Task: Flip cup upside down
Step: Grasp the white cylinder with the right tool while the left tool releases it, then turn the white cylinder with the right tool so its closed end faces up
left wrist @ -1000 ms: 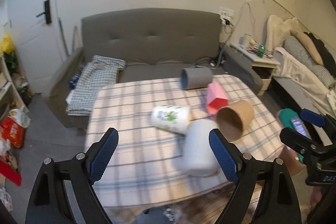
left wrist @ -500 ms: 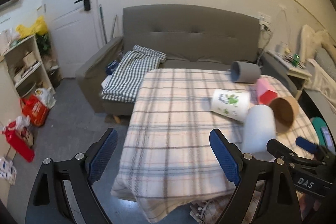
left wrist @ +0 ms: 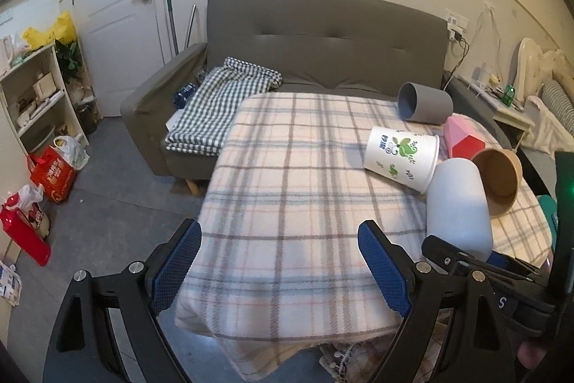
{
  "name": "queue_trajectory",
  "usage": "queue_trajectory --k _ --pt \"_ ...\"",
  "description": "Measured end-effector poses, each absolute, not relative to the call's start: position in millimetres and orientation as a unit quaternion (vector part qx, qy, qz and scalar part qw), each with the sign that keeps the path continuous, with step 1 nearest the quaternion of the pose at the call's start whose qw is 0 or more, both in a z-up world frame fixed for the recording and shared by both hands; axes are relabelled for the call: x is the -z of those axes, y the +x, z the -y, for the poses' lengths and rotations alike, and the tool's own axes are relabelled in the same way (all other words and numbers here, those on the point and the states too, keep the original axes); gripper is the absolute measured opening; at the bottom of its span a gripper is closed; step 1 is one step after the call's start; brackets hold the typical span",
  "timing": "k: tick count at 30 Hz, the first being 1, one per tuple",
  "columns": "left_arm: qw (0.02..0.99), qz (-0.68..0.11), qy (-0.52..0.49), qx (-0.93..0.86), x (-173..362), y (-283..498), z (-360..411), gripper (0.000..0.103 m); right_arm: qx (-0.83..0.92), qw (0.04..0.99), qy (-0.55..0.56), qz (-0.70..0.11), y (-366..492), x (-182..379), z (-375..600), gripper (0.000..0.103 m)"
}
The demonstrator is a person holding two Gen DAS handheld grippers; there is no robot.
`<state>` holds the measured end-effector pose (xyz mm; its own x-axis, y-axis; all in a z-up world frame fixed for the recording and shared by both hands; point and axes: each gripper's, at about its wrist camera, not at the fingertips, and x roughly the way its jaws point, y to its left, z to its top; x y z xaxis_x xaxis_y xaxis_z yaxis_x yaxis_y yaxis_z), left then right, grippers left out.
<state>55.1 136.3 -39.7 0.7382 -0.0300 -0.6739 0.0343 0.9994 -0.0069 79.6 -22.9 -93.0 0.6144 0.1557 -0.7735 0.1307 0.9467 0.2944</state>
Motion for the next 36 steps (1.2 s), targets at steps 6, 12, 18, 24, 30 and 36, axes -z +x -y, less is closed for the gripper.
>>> queue_trajectory --k 6,12,18,24,30,36 --pt "0.933 -0.358 0.005 0.023 33.5 46.9 -132.4 0.092 -0.023 0.884 0.135 -0.447 70.0 85.9 22.9 0.075" --pt "0.934 -0.356 -0.002 0.02 29.1 39.5 -131.8 0.092 -0.029 0.899 0.093 -0.427 52.8 64.2 29.1 0.075" --pt "0.934 -0.357 -0.016 0.024 26.9 38.1 -128.8 0.092 -0.029 0.911 0.055 -0.408 45.8 44.3 38.9 0.074" --pt "0.933 -0.359 -0.009 0.023 28.7 39.1 -124.0 0.092 -0.049 0.914 0.041 -0.402 48.9 35.4 43.1 0.073" --pt "0.929 -0.369 -0.018 0.025 37.8 45.1 -123.7 0.092 -0.074 0.912 0.026 -0.403 54.3 30.8 42.4 0.071" --pt "0.926 -0.376 -0.017 0.025 46.8 50.4 -120.6 0.092 -0.082 0.915 0.028 -0.395 60.0 31.7 45.8 0.071"
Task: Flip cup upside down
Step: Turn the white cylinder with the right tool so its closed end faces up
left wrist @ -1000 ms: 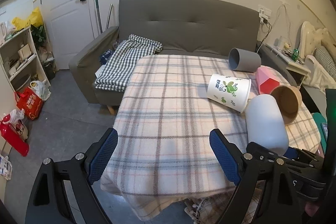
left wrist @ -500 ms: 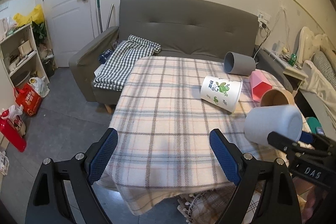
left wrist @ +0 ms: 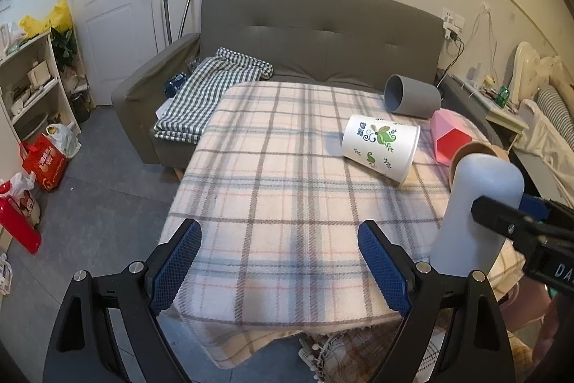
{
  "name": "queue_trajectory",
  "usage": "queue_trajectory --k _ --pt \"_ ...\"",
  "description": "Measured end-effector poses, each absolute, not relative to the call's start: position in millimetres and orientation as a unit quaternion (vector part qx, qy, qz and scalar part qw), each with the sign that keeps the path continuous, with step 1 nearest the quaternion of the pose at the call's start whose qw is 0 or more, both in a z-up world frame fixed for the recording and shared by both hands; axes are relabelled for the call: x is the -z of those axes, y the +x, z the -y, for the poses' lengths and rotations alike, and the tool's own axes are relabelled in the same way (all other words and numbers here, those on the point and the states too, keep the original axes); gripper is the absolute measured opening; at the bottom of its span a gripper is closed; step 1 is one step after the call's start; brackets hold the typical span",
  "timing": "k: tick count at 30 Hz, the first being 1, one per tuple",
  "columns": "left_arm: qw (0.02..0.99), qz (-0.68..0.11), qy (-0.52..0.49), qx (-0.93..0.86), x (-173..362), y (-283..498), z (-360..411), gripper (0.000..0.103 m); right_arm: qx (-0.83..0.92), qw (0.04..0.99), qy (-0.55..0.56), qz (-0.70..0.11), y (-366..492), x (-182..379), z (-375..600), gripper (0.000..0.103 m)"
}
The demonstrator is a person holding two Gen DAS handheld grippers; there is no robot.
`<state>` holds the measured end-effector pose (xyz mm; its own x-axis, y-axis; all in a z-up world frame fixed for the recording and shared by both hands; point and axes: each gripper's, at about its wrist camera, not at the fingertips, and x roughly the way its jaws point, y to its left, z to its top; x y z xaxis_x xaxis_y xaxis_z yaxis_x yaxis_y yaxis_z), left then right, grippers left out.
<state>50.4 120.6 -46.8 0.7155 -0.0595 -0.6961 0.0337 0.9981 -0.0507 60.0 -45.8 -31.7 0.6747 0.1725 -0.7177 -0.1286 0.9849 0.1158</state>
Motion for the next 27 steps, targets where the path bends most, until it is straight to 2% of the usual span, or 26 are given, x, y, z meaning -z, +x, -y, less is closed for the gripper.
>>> queue_trajectory --k 14,27 --pt "0.919 -0.393 -0.036 0.0 66.2 64.0 -130.3 0.092 -0.128 0.928 0.043 -0.348 101.3 42.1 40.8 0.071" --pt "0.915 -0.402 -0.029 0.005 67.6 60.9 -116.0 0.092 -0.145 0.929 0.0 -0.34 74.2 49.7 38.7 0.07"
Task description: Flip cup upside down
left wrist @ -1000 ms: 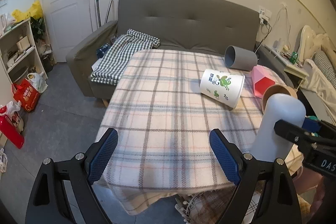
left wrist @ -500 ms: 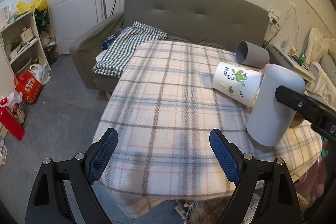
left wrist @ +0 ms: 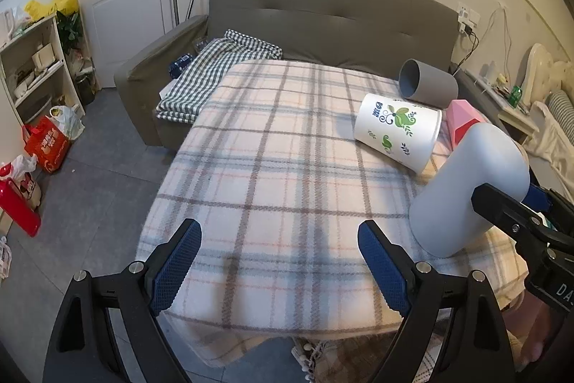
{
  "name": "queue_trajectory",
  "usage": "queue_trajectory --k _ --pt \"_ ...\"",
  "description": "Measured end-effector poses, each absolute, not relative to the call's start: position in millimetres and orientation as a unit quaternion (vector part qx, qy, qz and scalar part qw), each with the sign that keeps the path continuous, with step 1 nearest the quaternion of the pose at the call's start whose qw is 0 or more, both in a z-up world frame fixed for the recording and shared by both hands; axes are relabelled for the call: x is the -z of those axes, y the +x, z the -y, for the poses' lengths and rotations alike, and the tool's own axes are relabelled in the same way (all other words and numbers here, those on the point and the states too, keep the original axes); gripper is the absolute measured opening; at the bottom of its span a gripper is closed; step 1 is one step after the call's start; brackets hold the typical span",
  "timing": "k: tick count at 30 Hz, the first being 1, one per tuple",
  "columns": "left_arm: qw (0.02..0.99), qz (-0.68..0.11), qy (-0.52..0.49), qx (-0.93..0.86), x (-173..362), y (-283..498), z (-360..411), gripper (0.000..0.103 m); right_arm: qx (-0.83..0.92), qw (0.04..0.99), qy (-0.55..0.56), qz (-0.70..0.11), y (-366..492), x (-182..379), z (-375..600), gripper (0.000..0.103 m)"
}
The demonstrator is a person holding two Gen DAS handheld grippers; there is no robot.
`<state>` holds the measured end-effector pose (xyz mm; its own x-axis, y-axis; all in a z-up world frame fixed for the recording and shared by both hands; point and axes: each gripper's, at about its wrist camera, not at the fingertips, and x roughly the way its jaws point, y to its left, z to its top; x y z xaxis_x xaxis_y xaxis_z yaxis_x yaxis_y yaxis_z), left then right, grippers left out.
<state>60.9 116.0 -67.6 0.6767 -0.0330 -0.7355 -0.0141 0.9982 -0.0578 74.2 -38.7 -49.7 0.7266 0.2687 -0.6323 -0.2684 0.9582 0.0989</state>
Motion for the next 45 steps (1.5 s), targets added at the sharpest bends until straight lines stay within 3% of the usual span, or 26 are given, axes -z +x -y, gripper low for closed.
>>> queue_trajectory --k 4,7,9,26,33,39,43,45 --pt "0.915 -0.402 -0.022 0.001 61.4 56.6 -112.3 0.092 -0.144 0.929 0.002 -0.342 72.5 49.2 39.1 0.071" --pt "0.917 -0.399 -0.023 -0.005 53.0 51.7 -112.1 0.092 -0.141 0.927 0.011 -0.346 71.1 48.4 41.9 0.083" --pt "0.919 -0.393 -0.024 -0.01 45.0 46.4 -112.2 0.092 -0.143 0.929 0.024 -0.34 67.6 43.3 46.2 0.085" --pt "0.955 -0.296 -0.016 -0.01 -40.8 -26.4 -50.5 0.092 -0.124 0.955 0.056 -0.262 -12.9 -45.5 112.6 0.086" --pt "0.96 -0.276 -0.032 -0.008 -34.0 -49.6 -24.7 0.092 -0.098 0.958 0.06 -0.261 -35.8 -47.1 143.8 0.086" --pt "0.964 -0.266 -0.015 -0.025 -10.2 -64.9 -12.9 0.092 -0.076 0.954 0.058 -0.285 -44.0 -15.1 157.8 0.086" --pt "0.964 -0.265 -0.002 -0.036 2.6 -70.0 -7.6 0.092 -0.064 0.953 0.047 -0.293 -45.5 5.3 161.3 0.097" --pt "0.967 -0.253 0.013 -0.043 5.3 -74.0 -4.5 0.1 -0.059 0.953 0.042 -0.293 -46.3 10.3 161.2 0.099"
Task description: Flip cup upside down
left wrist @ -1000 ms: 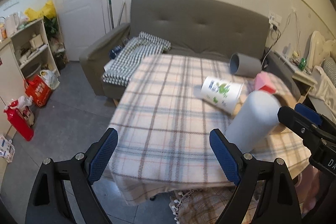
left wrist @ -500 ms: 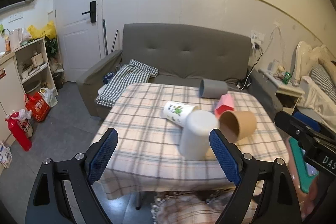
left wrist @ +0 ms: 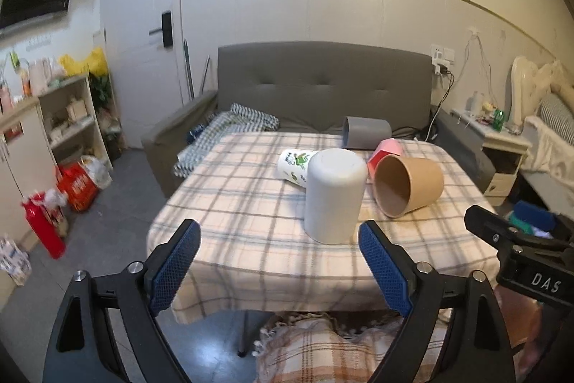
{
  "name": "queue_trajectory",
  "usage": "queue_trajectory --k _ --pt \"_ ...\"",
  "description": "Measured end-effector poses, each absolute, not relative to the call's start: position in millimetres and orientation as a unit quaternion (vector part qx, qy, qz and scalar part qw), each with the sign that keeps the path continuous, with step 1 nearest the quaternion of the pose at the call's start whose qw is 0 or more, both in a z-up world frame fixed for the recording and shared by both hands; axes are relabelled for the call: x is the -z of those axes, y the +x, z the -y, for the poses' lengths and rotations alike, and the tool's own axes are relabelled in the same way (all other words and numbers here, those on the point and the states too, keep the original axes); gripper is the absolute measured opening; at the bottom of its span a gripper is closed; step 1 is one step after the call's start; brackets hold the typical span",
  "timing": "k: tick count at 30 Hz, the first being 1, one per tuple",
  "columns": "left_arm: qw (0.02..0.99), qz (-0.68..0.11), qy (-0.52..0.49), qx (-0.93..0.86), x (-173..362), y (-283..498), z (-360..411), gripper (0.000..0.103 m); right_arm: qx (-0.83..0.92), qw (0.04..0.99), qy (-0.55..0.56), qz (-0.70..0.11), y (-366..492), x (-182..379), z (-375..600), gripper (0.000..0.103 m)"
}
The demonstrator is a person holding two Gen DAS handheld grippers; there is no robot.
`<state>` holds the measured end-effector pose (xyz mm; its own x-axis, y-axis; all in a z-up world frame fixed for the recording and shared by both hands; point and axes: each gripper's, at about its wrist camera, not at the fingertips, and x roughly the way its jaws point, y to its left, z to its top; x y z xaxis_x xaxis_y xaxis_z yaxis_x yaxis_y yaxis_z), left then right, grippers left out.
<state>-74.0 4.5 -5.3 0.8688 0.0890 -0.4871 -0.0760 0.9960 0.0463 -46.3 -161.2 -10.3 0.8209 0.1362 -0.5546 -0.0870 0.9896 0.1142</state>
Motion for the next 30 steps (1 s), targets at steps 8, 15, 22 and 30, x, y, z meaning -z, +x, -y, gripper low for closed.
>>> queue_trajectory --k 8,15,22,30 --pt "0.965 -0.255 0.001 -0.065 11.1 -74.0 -13.5 0.101 -0.062 0.953 0.031 -0.294 -48.6 19.9 156.0 0.103" --pt "0.963 -0.262 0.0 -0.068 15.2 -74.7 -15.5 0.101 -0.065 0.953 0.026 -0.296 -48.5 23.4 152.6 0.103" --pt "0.963 -0.262 -0.001 -0.066 15.7 -76.6 -16.3 0.101 -0.065 0.951 0.029 -0.3 -47.6 26.5 153.2 0.103" --pt "0.963 -0.261 0.003 -0.064 16.4 -75.4 -14.8 0.101 -0.066 0.951 0.025 -0.301 -47.8 29.0 152.5 0.103"
